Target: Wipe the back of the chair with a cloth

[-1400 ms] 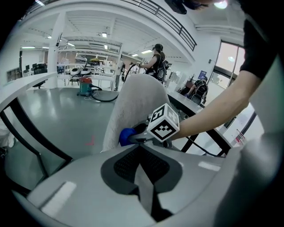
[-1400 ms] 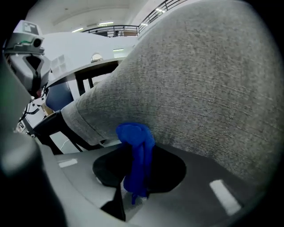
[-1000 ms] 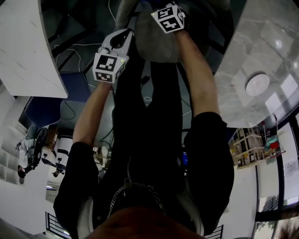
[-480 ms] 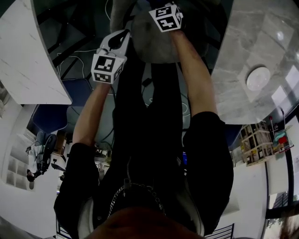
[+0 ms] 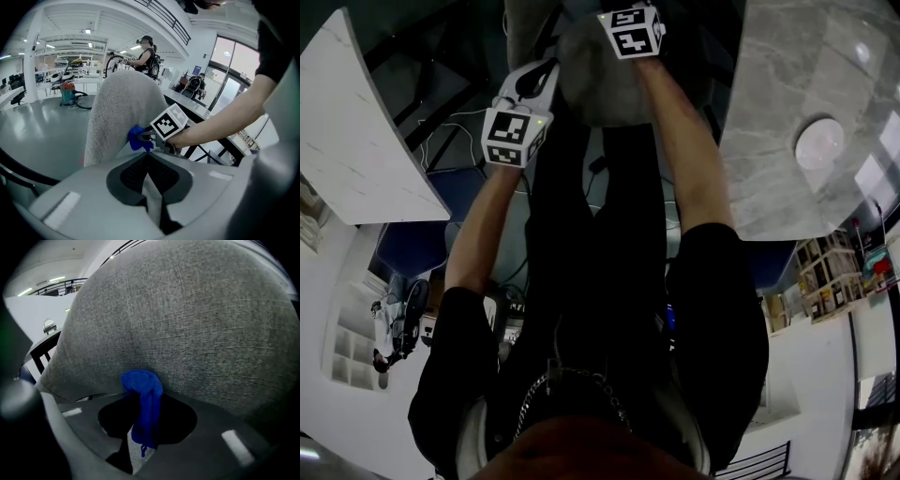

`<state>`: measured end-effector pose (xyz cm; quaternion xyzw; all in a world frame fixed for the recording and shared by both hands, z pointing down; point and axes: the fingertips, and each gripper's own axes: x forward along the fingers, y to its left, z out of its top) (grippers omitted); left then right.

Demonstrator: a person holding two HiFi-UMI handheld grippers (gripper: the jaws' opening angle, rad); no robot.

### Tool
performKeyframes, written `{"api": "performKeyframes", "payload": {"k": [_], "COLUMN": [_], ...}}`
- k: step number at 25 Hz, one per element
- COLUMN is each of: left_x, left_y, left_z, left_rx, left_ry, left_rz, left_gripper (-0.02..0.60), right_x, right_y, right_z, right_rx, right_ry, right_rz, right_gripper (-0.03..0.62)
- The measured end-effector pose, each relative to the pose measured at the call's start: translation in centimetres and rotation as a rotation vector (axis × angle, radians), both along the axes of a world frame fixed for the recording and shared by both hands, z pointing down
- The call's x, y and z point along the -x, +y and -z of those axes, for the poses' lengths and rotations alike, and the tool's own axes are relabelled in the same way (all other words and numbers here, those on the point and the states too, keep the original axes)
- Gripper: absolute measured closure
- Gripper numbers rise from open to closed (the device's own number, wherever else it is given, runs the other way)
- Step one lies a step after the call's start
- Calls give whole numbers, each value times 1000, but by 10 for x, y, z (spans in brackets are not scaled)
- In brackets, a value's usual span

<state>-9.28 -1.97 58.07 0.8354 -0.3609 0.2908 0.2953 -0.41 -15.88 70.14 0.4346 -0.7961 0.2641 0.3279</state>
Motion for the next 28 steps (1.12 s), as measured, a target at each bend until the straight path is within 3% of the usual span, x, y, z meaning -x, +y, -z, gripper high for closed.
{"api": "performKeyframes", "payload": {"k": [23,28], "left_x": [-22,-25], "left_y": [-17,-19], "left_z": [-8,-10], "left_rx": [14,21], "left_ry": [9,10], "left_rz": [-85,-106], "left_gripper": [571,571], "right_x": [-105,-138], "right_y": [1,12], "right_z": [-2,-1], "right_rx": [-7,-14], "right_ry": [-21,-22], "right_rz": [-523,-714], "right_gripper": [496,496]}}
